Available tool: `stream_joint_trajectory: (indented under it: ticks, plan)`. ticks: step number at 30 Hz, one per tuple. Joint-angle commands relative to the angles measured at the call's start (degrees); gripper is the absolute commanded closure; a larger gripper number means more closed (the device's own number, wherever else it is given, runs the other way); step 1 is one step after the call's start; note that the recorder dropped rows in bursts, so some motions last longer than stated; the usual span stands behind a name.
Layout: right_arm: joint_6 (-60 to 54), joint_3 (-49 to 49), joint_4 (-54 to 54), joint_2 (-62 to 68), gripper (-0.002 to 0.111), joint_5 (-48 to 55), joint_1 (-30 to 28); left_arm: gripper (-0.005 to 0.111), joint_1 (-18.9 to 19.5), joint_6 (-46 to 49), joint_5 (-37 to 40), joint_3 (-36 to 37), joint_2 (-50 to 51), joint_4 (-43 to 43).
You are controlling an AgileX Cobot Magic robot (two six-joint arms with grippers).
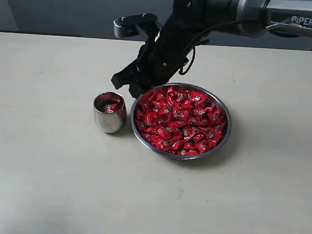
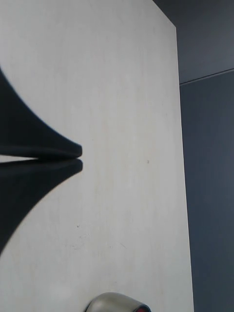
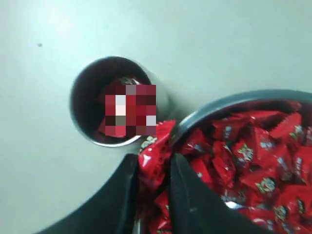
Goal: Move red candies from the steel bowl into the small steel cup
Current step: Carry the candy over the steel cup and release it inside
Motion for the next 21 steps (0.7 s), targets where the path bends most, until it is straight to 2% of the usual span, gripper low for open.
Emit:
stream_joint_trajectory:
  ticks: [1,7,16,21]
  plan:
    - [-5.6,-0.3,5.7,-0.7,0.109,-1.9,0.6,0.106,0.1,-0.1,-0.6,0.1,-0.3,0.1]
    - [-11.5,-0.3,9.6,-0.7,0.109,-2.2,2.5,0.106,0.1,-0.1,-0.6,0.1,-0.3,0.1]
    - [-12.6,-0.3,10.1,1.3,0.109,-5.4,4.0,0.106,0.1,-0.1,-0.6,0.1,-0.3,0.1]
    - [-12.3,-4.0,10.0,4.4,0.109,-3.6,4.0,0.106,0.1,-0.1,-0.6,0.1,-0.3,0.1]
